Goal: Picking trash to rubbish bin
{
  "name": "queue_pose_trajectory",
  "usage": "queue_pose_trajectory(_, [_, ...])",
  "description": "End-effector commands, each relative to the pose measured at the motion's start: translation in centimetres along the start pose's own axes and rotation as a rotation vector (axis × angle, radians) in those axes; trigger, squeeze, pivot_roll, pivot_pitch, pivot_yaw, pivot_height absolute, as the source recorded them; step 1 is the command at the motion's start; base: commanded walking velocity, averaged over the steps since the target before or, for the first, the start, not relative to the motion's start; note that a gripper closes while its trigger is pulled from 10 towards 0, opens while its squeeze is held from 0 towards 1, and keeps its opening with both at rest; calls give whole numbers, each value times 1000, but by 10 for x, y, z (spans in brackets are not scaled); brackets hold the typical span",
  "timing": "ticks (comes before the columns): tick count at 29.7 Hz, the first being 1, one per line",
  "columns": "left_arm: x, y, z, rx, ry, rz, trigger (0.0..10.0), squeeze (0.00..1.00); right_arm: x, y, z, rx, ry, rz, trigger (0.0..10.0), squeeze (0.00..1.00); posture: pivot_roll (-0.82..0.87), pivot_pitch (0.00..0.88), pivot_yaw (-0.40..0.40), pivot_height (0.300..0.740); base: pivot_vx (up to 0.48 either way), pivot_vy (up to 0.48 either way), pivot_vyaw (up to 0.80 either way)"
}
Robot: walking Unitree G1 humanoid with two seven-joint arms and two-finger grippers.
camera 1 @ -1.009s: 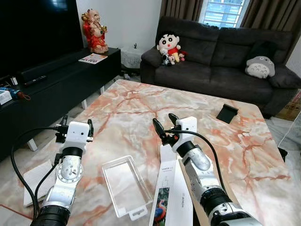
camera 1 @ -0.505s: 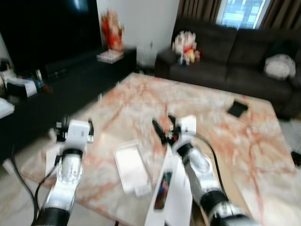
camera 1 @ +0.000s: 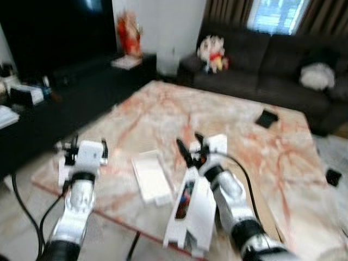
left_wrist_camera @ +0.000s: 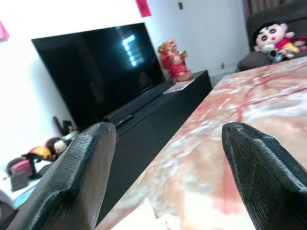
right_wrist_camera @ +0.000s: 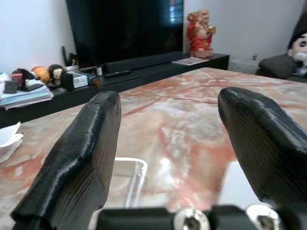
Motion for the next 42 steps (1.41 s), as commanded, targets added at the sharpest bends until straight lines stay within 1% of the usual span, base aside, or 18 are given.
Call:
queue_pose_trajectory(1, [6,-4,1,-3,6,14,10000,0,7,-2,2,0,15,11,10000,0,59,3,-76,740,0,0,0])
queue_pose_trajectory(34, [1,-3,1,-8,-5,-2,10000,0,6,-2,1,7,12,9,10000,0,58,5,-78,740,0,0,0])
queue_pose_trajectory(38, [-6,-4,-5,-4,-52,-33,10000,0,6,-2,0,7,13,7,10000,0,58,0,-76,740,0,0,0])
queue_pose_trajectory(39, [-6,-4,-5,-4,-52,-33,10000,0,6,-2,0,7,13,7,10000,0,58,0,-76,740,0,0,0])
queue_pose_trajectory(40, [-11,-4,-7,-16,-113,-47,10000,0,5,-2,0,8,13,6,10000,0,58,0,-76,740,0,0,0])
queue_pose_trajectory(41, [-16,-4,-7,-41,-198,-60,10000,0,5,-2,0,9,13,5,10000,0,58,0,-76,740,0,0,0])
queue_pose_trajectory(42, [-20,-4,-6,-60,-245,-75,10000,0,5,-2,0,10,13,4,10000,0,58,0,-76,740,0,0,0])
Point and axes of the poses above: a point about 5 cm out from each wrist's last joint towards the gripper, its own y axis pointing back from the gripper into the wrist, its own x axis along the axis of the wrist's last joint, z = x × y, the point moved 4 cm from there along -y, pointing out of the wrist towards the gripper, and after that the axes turned 15 degrees about -y, right-handed, at the moved point
